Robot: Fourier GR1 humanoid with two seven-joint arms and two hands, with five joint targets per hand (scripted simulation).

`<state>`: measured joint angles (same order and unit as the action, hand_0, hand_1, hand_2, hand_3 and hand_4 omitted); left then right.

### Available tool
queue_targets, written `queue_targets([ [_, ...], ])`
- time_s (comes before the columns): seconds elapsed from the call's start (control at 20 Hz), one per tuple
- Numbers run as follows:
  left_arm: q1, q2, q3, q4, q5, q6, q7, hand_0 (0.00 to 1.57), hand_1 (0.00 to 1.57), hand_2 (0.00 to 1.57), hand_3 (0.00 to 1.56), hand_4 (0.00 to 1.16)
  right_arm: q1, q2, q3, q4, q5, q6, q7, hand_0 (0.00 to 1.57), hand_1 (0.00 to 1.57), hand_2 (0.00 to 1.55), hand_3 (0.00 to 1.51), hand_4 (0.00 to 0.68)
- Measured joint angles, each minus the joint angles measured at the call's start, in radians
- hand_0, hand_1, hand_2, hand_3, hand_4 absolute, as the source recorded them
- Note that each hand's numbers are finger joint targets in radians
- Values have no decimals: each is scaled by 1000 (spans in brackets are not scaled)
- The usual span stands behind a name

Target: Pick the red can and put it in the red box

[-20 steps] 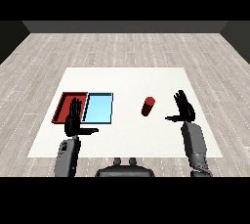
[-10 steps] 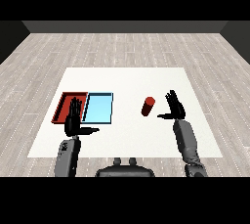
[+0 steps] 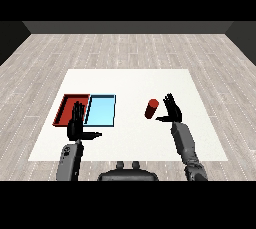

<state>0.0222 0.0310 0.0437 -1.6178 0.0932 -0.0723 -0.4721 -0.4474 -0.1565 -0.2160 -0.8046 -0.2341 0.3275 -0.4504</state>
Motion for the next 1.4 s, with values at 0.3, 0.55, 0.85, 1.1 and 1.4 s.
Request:
queue_targets([
  [0.3, -4, 8, 7, -18, 17, -9, 27, 0, 0, 0, 0, 0, -52, 22, 2, 78, -6, -14, -28, 0, 0, 0, 0, 0],
  [0.55, -3, 10, 8, -17, 27, -22, 28, 0, 0, 0, 0, 0, -104, 30, 2, 146, -13, -16, -35, 0, 0, 0, 0, 0],
  [0.85, -16, 15, 18, -17, 44, -34, 32, 0, 0, 0, 0, 0, -112, 40, 17, 161, -11, -23, -35, 0, 0, 0, 0, 0],
  [1.1, -8, 6, 7, -34, 35, -24, 42, 0, 0, 0, 0, 0, -135, 41, 15, 198, -9, -48, -37, 0, 0, 0, 0, 0],
  [1.4, -15, 16, 26, -29, 44, -29, 38, 0, 0, 0, 0, 0, -159, 48, 19, 255, 6, -71, -68, 0, 0, 0, 0, 0],
])
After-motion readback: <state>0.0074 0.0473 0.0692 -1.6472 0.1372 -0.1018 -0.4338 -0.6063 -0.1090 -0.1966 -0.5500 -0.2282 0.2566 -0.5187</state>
